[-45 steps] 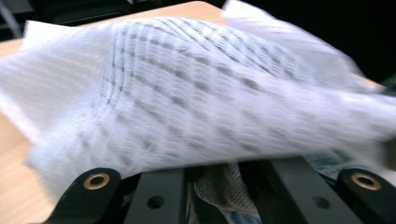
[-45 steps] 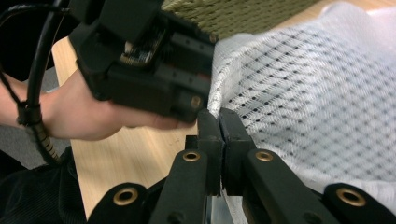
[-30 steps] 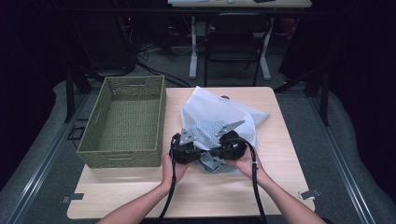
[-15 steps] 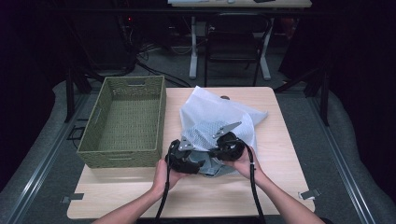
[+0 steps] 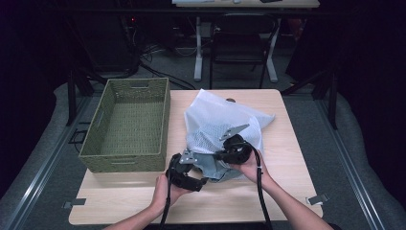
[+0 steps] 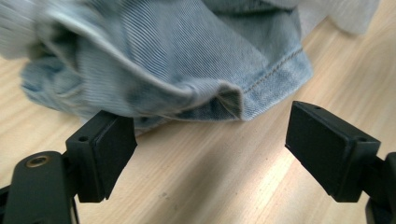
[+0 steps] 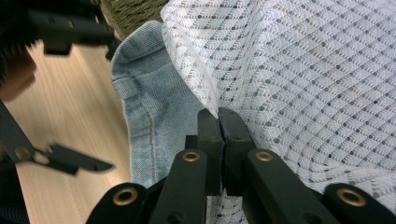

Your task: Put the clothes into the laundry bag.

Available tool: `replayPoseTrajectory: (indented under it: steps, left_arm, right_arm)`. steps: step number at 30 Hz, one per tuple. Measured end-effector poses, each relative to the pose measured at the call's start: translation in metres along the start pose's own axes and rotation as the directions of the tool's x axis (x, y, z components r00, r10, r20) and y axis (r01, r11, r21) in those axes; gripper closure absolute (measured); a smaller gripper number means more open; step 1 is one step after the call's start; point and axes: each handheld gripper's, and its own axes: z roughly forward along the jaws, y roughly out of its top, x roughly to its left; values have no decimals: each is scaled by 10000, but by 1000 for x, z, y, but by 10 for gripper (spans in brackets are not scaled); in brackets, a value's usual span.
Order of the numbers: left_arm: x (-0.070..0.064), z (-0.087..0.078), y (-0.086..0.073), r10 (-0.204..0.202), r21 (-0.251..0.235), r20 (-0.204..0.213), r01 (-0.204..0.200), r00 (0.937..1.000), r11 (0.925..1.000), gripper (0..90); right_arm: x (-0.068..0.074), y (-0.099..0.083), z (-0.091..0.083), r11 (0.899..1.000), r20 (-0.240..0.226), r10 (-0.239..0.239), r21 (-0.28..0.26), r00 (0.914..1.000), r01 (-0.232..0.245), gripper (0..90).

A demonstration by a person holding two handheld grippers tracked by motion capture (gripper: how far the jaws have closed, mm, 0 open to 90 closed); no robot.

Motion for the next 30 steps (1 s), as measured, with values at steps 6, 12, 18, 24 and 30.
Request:
replayPoseTrajectory:
  steps: [6,12,18,24,30]
  left_arm:
    - [-4,28,1,219,-779,-701,-274,9973,9966,223]
    - [2,33,15,43,-2060,-682,-183,9977,9784,629]
    - [11,34,36,-527,-2941,-903,239,9945,9555,791]
    - [16,16,63,-778,-3657,-1318,244,9882,9304,806]
    - [11,-9,72,-706,-4285,-1882,-172,9796,9034,807]
  right_arm:
    - [2,0,1,10000,-124,55,-49,9999,-55,890]
    - [2,1,-6,9995,-292,108,-310,9995,-117,891]
    - [6,5,-23,9960,-480,93,-882,9988,-135,892]
    - [8,10,-40,9877,-786,67,-1554,9969,-189,895]
    - [11,14,-55,9747,-1376,-120,-2229,9904,-191,896]
